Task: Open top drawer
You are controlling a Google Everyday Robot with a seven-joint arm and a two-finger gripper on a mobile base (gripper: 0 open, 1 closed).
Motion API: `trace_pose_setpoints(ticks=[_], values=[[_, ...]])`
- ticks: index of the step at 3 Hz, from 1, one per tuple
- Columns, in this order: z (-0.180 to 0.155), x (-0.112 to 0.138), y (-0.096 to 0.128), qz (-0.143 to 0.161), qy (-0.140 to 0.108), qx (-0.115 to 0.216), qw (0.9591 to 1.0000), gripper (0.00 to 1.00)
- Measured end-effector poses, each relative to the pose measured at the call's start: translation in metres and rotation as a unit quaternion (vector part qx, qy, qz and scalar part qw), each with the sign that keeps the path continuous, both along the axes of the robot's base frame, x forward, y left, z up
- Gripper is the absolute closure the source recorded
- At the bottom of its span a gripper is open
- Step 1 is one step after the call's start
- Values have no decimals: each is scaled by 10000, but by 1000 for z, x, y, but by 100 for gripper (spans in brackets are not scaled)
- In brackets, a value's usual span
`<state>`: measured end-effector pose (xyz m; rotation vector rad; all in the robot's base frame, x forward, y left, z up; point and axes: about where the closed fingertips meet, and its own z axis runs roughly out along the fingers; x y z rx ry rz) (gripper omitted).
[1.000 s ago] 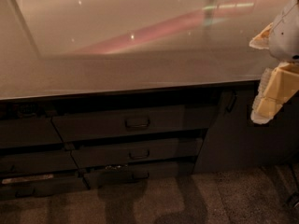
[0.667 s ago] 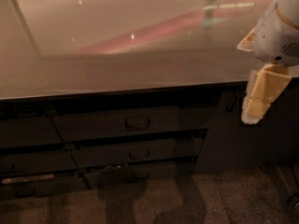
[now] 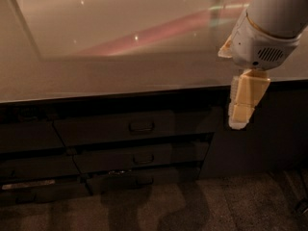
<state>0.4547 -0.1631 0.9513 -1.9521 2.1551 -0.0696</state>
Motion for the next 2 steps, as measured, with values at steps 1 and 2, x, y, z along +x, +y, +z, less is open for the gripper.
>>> trace_pose_setpoints(ticks=[1,2], values=[[0,0,0,1,0,2,10000,0],[2,2,11,372,11,477,9982,0]])
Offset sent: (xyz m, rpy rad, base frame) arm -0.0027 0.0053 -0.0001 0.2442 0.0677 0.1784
